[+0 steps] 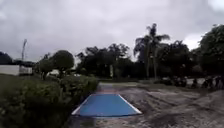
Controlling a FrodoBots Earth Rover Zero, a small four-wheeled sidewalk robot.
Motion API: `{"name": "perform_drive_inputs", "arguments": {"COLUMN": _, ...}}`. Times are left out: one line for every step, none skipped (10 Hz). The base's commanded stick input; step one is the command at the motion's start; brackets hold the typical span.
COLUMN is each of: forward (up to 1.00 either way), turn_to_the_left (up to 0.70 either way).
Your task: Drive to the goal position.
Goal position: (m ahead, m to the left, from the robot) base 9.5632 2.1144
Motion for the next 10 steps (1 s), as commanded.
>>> {"name": "perform_drive_inputs", "arguments": {"forward": 0.5, "turn_to_the_left": 0.0}}
{"name": "perform_drive_inputs", "arguments": {"forward": 0.5, "turn_to_the_left": 0.0}}
{"name": "perform_drive_inputs", "arguments": {"forward": 0.5, "turn_to_the_left": 0.0}}
{"name": "perform_drive_inputs", "arguments": {"forward": 0.5, "turn_to_the_left": 0.0}}
{"name": "perform_drive_inputs", "arguments": {"forward": 0.5, "turn_to_the_left": 0.0}}
{"name": "perform_drive_inputs", "arguments": {"forward": 0.5, "turn_to_the_left": 0.0}}
{"name": "perform_drive_inputs", "arguments": {"forward": 0.5, "turn_to_the_left": 0.0}}
{"name": "perform_drive_inputs", "arguments": {"forward": 0.5, "turn_to_the_left": 0.0}}
{"name": "perform_drive_inputs", "arguments": {"forward": 0.5, "turn_to_the_left": 0.0}}
{"name": "perform_drive_inputs", "arguments": {"forward": 0.5, "turn_to_the_left": 0.0}}
